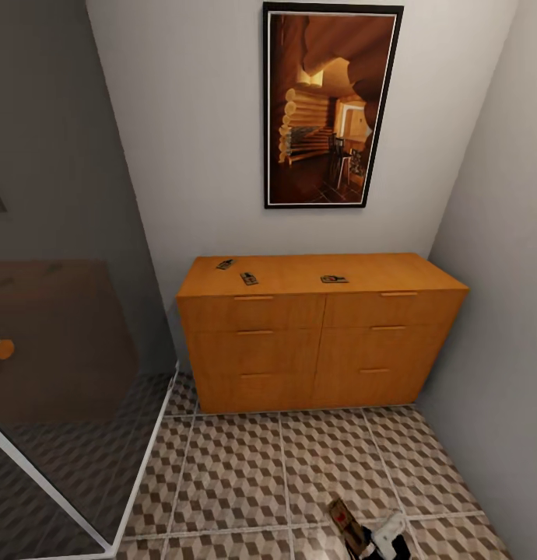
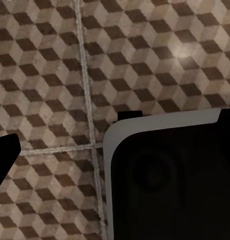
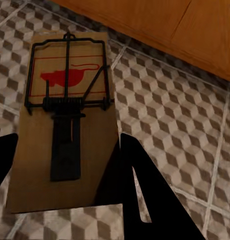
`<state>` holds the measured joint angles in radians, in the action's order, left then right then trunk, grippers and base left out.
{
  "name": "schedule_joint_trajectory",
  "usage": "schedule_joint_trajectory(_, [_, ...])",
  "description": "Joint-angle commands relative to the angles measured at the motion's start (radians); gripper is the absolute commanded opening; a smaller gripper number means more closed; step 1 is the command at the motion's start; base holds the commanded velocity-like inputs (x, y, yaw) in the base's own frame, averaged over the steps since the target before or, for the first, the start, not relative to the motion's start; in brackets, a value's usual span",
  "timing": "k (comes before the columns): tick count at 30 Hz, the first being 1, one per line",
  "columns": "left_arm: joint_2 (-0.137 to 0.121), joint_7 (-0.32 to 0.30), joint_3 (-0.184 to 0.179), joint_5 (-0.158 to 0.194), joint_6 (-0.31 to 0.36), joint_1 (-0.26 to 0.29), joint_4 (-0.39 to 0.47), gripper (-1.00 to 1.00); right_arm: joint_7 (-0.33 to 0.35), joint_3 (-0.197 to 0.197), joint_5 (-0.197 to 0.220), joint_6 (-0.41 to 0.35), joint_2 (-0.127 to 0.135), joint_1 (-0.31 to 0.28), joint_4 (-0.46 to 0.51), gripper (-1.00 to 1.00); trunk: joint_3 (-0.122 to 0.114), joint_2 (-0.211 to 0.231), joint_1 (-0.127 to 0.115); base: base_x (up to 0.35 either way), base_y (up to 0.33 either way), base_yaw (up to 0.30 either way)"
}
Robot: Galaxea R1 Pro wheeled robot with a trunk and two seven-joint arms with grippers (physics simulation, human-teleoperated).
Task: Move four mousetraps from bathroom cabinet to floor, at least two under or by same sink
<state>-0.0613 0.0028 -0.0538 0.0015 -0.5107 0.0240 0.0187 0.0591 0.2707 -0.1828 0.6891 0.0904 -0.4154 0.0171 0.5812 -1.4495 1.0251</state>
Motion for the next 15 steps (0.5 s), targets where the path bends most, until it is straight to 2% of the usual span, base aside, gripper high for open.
schedule_joint_trajectory(1, [0.000, 0.000, -0.005, 0.001, -0.003, 0.001, 0.000, 1.00, -0.047, -0.007, -0.002, 0.017, -0.011, 0.010, 0.000, -1.00, 0.001, 0.000, 0.000, 0.000, 0.000, 0.000])
schedule_joint_trajectory(2, [0.000, 0.001, -0.005, 0.001, -0.003, 0.001, 0.002, 1.00, -0.135, -0.007, -0.002, 0.045, -0.035, 0.029, 0.000, -1.00, 0.001, 0.000, 0.000, 0.000, 0.000, 0.000])
schedule_joint_trajectory(4, [0.000, 0.001, -0.005, 0.001, -0.003, 0.001, 0.006, 1.00, -0.220, -0.007, -0.002, 0.075, -0.057, 0.046, 0.000, -1.00, 0.001, 0.000, 0.000, 0.000, 0.000, 0.000])
schedule_joint_trajectory(5, [0.000, 0.001, -0.005, 0.001, -0.003, 0.001, 0.011, 1.00, -0.303, -0.007, -0.003, 0.101, -0.076, 0.058, 0.000, -1.00, 0.001, 0.000, 0.000, 0.000, 0.000, 0.000])
schedule_joint_trajectory(7, [0.000, 0.001, -0.005, 0.001, -0.003, 0.001, 0.015, 1.00, -0.388, -0.007, -0.003, 0.123, -0.093, 0.066, 0.000, -1.00, 0.001, 0.000, 0.000, 0.000, 0.000, 0.000])
schedule_joint_trajectory(8, [0.001, 0.001, -0.005, 0.001, -0.004, 0.001, 0.018, 1.00, -0.476, -0.007, -0.003, 0.139, -0.110, 0.071, 0.000, -1.00, 0.001, 0.000, 0.000, 0.000, 0.000, 0.000])
schedule_joint_trajectory(9, [0.001, 0.001, -0.005, 0.001, -0.004, 0.001, 0.019, 1.00, -0.521, -0.007, -0.002, 0.146, -0.118, 0.073, 0.000, -1.00, 0.001, 0.000, 0.000, 0.000, 0.000, 0.000])
schedule_joint_trajectory(10, [0.001, 0.001, -0.004, 0.002, -0.004, 0.001, 0.020, 1.00, -0.609, -0.007, -0.002, 0.160, -0.131, 0.075, 0.000, -1.00, 0.001, 0.000, 0.000, 0.000, 0.000, 0.000])
schedule_joint_trajectory(11, [0.001, 0.002, -0.004, 0.002, -0.005, 0.001, 0.022, 1.00, -0.650, -0.007, -0.001, 0.167, -0.136, 0.076, 0.001, -1.00, 0.001, 0.000, 0.000, 0.000, 0.000, 0.000])
schedule_joint_trajectory(12, [0.001, 0.002, -0.003, 0.002, -0.005, 0.001, 0.026, 1.00, -0.722, -0.007, -0.001, 0.182, -0.143, 0.078, 0.001, -1.00, 0.001, 0.000, 0.000, 0.000, 0.000, 0.000])
schedule_joint_trajectory(15, [0.002, 0.002, -0.004, 0.002, -0.006, 0.001, 0.041, 1.00, -0.799, -0.008, 0.000, 0.205, -0.152, 0.079, 0.001, -1.00, 0.001, 0.000, 0.000, 0.000, 0.000, 0.000])
